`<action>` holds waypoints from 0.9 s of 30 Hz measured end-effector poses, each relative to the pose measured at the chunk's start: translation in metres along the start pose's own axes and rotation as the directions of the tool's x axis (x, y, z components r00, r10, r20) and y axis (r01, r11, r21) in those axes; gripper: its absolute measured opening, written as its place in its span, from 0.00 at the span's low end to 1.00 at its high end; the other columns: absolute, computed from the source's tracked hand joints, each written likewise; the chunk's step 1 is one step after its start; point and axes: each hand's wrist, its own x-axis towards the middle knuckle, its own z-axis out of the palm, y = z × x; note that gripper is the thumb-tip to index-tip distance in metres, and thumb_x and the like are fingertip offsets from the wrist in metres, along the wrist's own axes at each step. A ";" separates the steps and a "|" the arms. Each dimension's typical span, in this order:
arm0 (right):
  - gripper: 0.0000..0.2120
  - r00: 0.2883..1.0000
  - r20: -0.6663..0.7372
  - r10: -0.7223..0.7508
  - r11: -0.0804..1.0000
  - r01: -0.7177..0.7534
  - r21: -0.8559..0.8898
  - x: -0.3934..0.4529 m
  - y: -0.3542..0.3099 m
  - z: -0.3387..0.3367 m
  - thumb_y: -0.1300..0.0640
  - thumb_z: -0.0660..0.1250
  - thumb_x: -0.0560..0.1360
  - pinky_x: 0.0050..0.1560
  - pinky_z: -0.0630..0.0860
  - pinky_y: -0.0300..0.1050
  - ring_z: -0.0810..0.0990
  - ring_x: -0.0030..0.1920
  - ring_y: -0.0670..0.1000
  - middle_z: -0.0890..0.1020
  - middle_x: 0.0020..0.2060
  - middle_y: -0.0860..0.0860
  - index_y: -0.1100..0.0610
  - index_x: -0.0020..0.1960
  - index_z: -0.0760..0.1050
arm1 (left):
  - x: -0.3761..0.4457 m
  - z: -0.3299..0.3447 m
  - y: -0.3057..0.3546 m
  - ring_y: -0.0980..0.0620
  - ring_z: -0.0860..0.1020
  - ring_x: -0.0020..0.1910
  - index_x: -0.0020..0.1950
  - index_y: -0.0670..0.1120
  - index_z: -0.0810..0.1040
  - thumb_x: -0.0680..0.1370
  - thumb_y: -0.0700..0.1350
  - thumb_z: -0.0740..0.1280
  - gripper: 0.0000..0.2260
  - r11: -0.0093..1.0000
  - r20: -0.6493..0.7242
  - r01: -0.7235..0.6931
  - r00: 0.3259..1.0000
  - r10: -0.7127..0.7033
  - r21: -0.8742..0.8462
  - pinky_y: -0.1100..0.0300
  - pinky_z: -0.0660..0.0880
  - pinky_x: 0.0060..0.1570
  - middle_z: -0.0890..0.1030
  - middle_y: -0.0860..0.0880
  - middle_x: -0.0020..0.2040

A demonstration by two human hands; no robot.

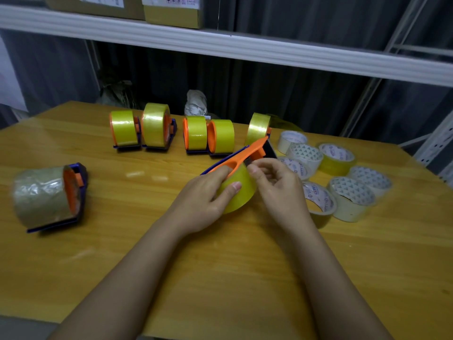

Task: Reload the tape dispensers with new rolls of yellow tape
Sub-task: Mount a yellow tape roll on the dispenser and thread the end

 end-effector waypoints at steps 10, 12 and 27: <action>0.04 0.981 -0.187 -0.058 0.987 0.028 -0.156 -0.002 -0.001 0.003 0.56 0.68 0.76 0.42 0.76 0.42 0.79 0.42 0.44 0.82 0.40 0.46 0.50 0.44 0.80 | -0.001 0.003 0.004 0.57 0.72 0.33 0.51 0.53 0.70 0.79 0.57 0.57 0.09 1.000 -0.024 -0.001 1.000 0.002 0.032 0.64 0.64 0.29 0.74 0.54 0.36; 0.04 0.973 -0.203 -0.107 0.973 0.061 -0.222 -0.001 -0.002 0.001 0.57 0.68 0.76 0.43 0.75 0.46 0.78 0.43 0.46 0.81 0.41 0.47 0.52 0.43 0.80 | 0.000 0.001 0.005 0.57 0.72 0.30 0.49 0.54 0.70 0.79 0.56 0.60 0.06 1.000 -0.030 0.018 0.999 -0.018 0.019 0.65 0.63 0.27 0.74 0.54 0.34; 0.10 0.980 -0.198 -0.016 0.989 -0.014 -0.149 0.004 -0.003 -0.011 0.56 0.68 0.76 0.36 0.67 0.40 0.72 0.36 0.44 0.77 0.35 0.45 0.46 0.38 0.75 | 0.006 0.002 0.001 0.47 0.80 0.43 0.51 0.56 0.78 0.70 0.63 0.68 0.16 0.933 0.060 0.161 0.987 -0.150 -0.320 0.40 0.77 0.41 0.81 0.49 0.43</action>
